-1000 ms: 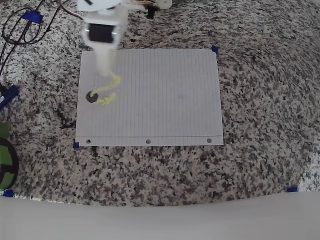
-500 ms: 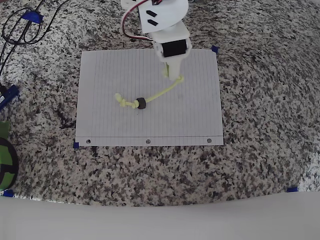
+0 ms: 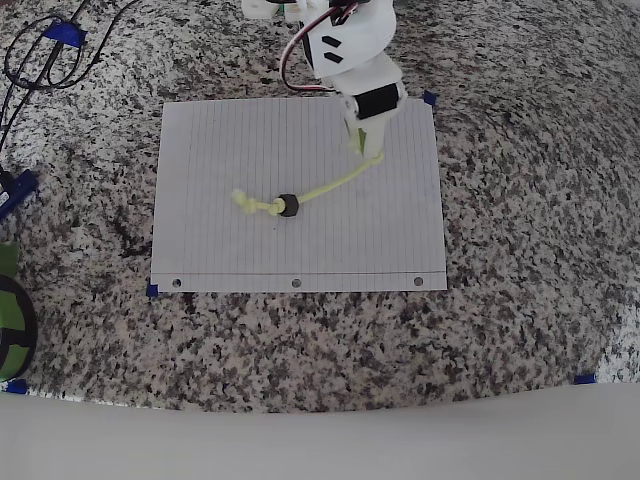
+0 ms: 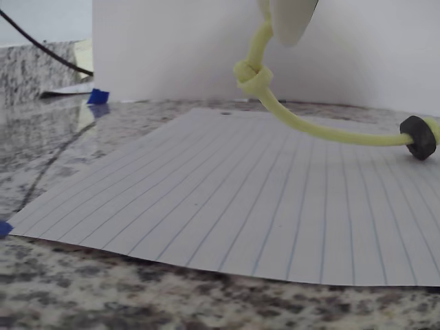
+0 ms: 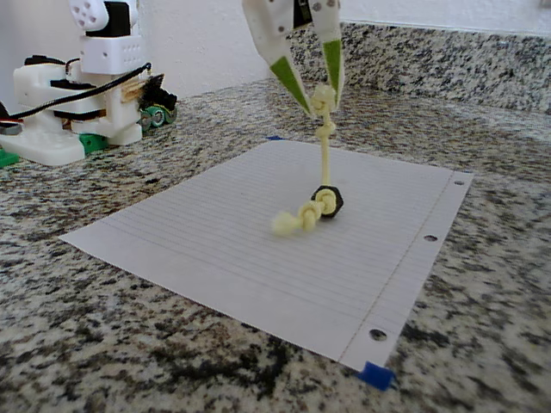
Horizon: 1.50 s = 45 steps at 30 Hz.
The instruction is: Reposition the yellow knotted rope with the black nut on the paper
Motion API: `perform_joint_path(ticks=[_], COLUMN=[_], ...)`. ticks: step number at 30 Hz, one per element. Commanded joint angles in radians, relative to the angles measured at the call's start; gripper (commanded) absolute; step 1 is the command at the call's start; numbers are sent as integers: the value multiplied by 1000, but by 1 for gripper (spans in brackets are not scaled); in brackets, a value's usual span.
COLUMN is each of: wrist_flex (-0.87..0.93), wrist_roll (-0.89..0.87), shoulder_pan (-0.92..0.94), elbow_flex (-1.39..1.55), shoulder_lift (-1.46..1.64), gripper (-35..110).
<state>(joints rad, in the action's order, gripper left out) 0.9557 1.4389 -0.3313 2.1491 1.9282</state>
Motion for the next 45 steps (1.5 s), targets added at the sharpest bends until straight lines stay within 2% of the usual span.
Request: perform_joint_path(ticks=[1, 8, 11, 17, 23, 29, 37, 45], wrist_flex=[-14, 12, 11, 8, 5, -57, -146, -143], wrist_roll=[-6, -9, -9, -6, 3, 3, 28, 37], shoulder_pan=[-49, -129, -127, -46, 173, 357, 453, 480], elbow_flex=[-5, 3, 8, 8, 9, 6, -3, -86], shoulder_lift=[2, -21, -21, 64, 132, 48, -95, -232], gripper=[7, 60, 68, 68, 67, 63, 56, 49])
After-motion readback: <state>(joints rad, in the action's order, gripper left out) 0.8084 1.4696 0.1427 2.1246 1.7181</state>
